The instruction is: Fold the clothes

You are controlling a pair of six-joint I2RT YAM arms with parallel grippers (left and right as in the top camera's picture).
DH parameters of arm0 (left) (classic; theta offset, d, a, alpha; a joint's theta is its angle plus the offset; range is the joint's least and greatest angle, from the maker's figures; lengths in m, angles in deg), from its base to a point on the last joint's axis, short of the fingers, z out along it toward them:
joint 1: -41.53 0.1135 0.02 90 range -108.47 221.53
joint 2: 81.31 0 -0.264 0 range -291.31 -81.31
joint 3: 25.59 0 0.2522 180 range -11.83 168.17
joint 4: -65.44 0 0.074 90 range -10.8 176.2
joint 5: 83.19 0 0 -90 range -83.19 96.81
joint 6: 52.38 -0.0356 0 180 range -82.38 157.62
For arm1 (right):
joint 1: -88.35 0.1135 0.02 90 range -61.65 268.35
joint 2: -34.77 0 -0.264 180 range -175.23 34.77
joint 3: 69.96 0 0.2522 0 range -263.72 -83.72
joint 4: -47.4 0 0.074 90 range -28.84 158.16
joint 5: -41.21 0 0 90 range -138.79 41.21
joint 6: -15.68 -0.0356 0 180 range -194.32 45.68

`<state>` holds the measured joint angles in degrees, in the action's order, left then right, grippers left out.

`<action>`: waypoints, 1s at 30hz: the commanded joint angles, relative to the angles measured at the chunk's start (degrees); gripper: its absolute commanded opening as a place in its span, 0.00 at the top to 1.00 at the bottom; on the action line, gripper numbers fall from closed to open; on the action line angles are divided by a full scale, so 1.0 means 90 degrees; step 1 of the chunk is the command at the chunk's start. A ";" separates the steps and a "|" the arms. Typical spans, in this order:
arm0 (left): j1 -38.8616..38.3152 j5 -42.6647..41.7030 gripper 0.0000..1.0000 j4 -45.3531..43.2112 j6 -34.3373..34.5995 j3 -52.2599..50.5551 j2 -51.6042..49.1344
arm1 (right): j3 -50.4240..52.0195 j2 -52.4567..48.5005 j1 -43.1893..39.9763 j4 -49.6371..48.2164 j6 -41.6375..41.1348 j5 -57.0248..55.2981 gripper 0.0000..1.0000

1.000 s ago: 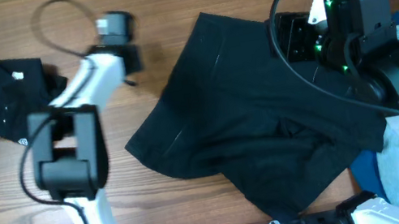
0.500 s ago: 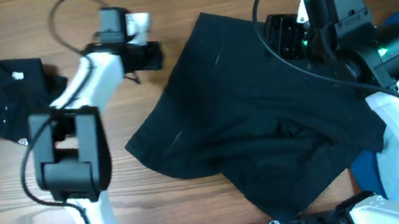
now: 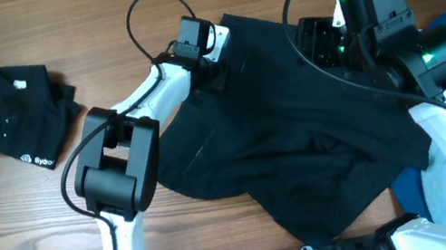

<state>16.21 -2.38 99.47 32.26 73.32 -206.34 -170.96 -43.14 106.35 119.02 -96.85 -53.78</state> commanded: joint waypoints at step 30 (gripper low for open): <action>0.0027 -0.0534 0.68 -0.0087 0.0746 0.0250 -0.0510 | -0.0032 0.0012 -0.0015 0.0032 -0.0017 -0.0119 0.19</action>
<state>16.43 3.83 97.48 38.95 75.37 -208.31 -170.96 -43.14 106.35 119.26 -96.85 -53.78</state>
